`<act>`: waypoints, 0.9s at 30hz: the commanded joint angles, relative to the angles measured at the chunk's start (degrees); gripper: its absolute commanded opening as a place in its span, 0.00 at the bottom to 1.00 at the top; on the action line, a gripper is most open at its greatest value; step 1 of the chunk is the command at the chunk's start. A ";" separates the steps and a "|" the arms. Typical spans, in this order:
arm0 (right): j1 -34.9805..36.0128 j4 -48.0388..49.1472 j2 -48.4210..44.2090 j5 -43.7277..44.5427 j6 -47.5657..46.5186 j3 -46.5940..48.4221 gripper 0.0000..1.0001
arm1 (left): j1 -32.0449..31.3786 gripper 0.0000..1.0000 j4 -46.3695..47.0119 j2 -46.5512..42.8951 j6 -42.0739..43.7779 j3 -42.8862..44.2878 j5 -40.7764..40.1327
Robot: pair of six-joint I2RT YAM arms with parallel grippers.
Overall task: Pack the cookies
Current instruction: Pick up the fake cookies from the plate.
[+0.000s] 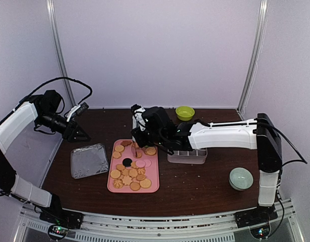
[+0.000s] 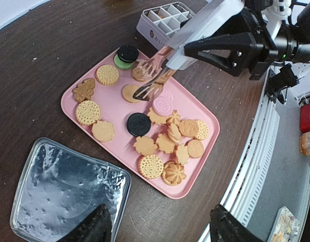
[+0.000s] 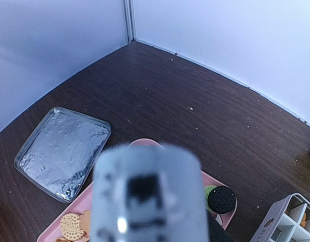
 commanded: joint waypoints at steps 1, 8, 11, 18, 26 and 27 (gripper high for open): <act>0.38 1.57 1.36 1.40 -0.47 1.99 0.43 | 0.52 0.69 0.14 -1.01 1.11 0.68 0.12; 0.38 1.44 3.08 0.83 0.25 2.13 0.42 | 0.51 0.69 0.05 -1.17 1.33 0.45 0.03; 0.45 2.01 3.36 0.42 0.61 2.12 0.42 | 0.57 0.69 0.09 -1.08 1.37 0.34 -0.06; 0.44 3.98 3.91 2.69 0.49 4.75 0.40 | 0.52 0.69 0.05 -0.99 1.37 0.46 0.33; 0.21 3.35 7.16 4.21 0.44 10.49 0.40 | 0.51 0.69 -0.13 -1.08 1.42 0.68 0.13; 0.23 3.25 7.50 4.07 0.58 10.76 0.40 | 0.50 0.69 -0.13 -1.08 1.47 0.68 0.12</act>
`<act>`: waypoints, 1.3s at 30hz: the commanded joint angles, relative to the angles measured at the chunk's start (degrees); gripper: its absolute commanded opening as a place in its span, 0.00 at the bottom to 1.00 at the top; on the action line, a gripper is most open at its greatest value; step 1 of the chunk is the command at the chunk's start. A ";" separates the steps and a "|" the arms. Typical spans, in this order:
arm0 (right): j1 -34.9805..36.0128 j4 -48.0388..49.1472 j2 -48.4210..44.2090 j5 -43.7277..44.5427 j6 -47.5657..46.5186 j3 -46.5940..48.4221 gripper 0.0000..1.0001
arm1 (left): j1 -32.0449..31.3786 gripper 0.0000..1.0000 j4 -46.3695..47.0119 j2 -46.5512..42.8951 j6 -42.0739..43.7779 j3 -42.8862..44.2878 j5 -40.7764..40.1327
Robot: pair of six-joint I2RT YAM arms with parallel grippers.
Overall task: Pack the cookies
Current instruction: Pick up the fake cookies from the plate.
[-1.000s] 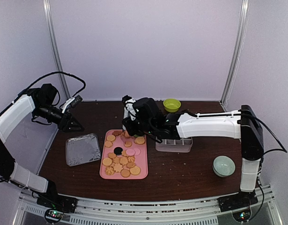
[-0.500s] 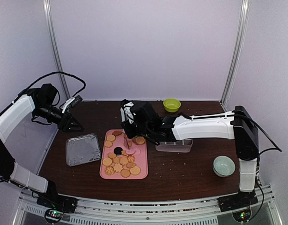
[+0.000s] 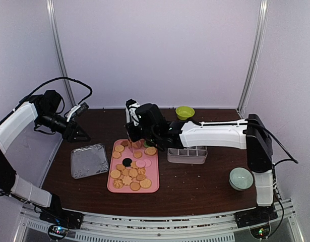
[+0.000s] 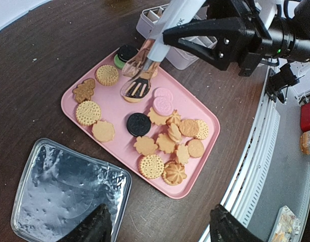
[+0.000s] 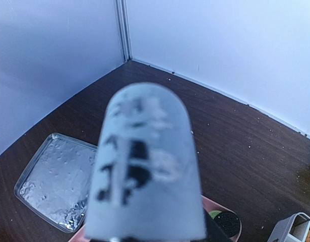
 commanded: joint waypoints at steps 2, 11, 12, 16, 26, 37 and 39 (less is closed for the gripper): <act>0.23 1.32 1.88 1.54 0.42 2.85 0.40 | 0.55 0.69 -0.06 -0.97 1.00 0.61 0.12; 0.23 1.53 1.57 1.58 0.75 -0.16 0.40 | 0.51 0.69 -0.18 -0.55 1.13 0.70 0.40; 0.18 1.56 1.57 1.58 0.75 -0.54 0.40 | 0.50 0.69 -0.23 -0.63 1.21 0.76 0.32; 0.18 1.79 1.31 1.96 0.51 -1.98 0.40 | 0.51 0.69 -0.57 -0.55 1.49 0.85 0.23; 0.19 3.05 0.02 1.48 1.96 -6.08 0.40 | 0.55 0.69 -0.76 -0.40 1.39 1.29 0.53; -0.59 2.39 -3.90 1.31 1.47 -3.11 0.30 | 0.50 0.69 -1.03 -0.39 1.35 1.80 0.40; -1.41 2.57 -6.23 0.77 1.29 -3.20 0.30 | 0.54 0.69 -1.03 -0.37 1.35 1.82 0.34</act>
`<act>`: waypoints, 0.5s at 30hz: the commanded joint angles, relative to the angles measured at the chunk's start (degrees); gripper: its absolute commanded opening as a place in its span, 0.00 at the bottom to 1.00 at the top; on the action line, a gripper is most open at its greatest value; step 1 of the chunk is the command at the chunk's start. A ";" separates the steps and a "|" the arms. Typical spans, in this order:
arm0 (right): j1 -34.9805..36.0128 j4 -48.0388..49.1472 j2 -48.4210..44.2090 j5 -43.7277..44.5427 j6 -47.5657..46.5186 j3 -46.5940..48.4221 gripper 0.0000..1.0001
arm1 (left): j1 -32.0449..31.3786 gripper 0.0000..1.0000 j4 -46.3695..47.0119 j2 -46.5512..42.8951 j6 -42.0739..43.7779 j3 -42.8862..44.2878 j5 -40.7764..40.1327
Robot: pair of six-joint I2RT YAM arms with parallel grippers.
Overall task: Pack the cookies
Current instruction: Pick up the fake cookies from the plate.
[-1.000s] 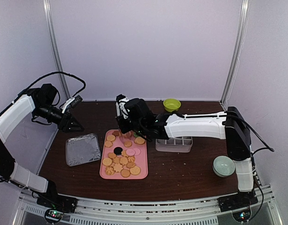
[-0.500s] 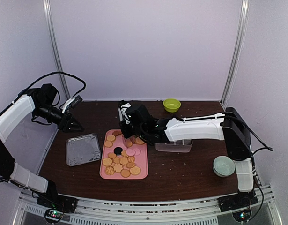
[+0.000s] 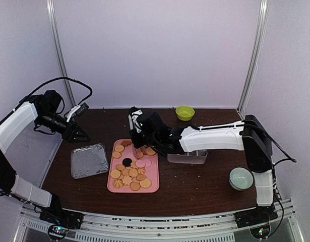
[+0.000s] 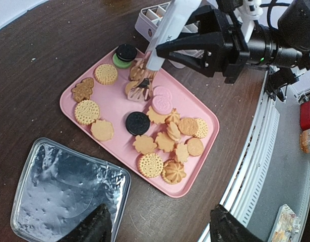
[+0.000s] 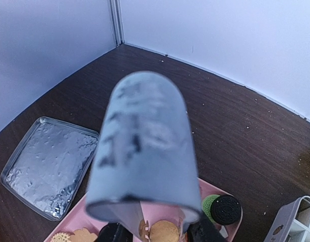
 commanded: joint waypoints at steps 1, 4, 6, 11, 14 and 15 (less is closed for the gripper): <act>-1.42 0.30 -8.02 -0.37 -0.37 1.24 0.29 | 0.52 0.69 -0.53 -0.33 0.76 1.80 0.34; -2.60 0.25 -12.01 0.06 -1.45 -0.31 0.29 | 0.53 0.69 -0.61 -0.28 0.78 1.97 0.24; -3.72 -0.20 -15.18 1.11 -2.56 -2.25 0.29 | 0.52 0.69 -0.53 -0.29 0.75 2.06 0.23; -8.49 -1.01 -22.44 4.39 -4.93 -10.31 0.29 | 0.53 0.69 -0.53 0.06 0.83 2.06 0.51; -13.13 -1.03 -26.38 4.66 -4.99 -16.36 0.29 | 0.52 0.69 -0.52 0.31 0.94 1.97 0.82; -14.79 -0.96 -27.39 4.69 -5.06 -17.74 0.29 | 0.56 0.69 -0.53 0.37 0.99 1.97 0.88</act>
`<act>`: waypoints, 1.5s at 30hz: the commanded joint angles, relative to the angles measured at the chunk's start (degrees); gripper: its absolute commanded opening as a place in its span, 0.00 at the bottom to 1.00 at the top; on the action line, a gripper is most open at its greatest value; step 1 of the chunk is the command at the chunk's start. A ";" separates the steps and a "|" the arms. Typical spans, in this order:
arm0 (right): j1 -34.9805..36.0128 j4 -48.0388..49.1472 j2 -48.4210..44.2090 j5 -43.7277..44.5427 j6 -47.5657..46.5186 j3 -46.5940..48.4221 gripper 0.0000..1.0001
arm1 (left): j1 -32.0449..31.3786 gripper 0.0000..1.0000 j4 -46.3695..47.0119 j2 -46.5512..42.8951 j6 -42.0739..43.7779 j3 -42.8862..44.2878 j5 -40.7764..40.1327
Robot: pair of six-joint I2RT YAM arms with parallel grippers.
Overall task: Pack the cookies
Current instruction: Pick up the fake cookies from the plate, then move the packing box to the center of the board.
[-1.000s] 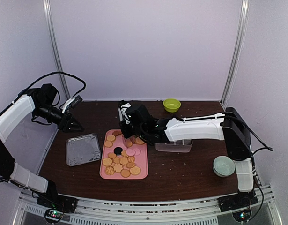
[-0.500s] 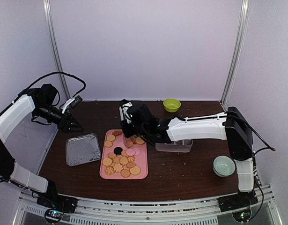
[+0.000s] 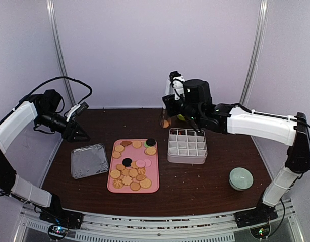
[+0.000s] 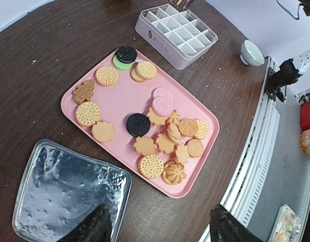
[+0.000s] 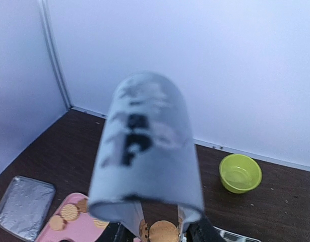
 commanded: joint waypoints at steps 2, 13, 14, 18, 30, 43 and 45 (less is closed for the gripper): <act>-7.94 -0.78 -3.98 3.05 -1.79 -7.71 0.29 | 0.57 0.69 -0.37 0.42 0.91 1.34 0.89; -18.61 -0.97 -2.05 5.29 -4.82 -6.99 0.29 | 0.58 0.69 -0.35 0.61 0.86 1.16 1.08; -19.18 -0.87 -1.71 5.18 -4.80 -6.52 0.29 | 0.56 0.69 -0.37 0.61 0.82 1.16 1.08; -20.89 -0.47 0.27 5.65 -5.05 -4.75 0.29 | 0.56 0.69 -0.36 0.61 0.83 1.11 0.82; -21.70 -0.76 10.65 8.59 -8.21 2.66 0.26 | 0.55 0.69 -0.37 1.05 0.95 1.03 0.39; -18.53 1.60 8.00 4.46 -3.51 -5.76 0.26 | 0.53 0.69 -0.37 0.75 0.97 0.90 0.56; -17.37 1.80 7.45 5.02 -3.35 -7.23 0.26 | 0.53 0.69 -0.35 0.79 0.95 1.07 0.56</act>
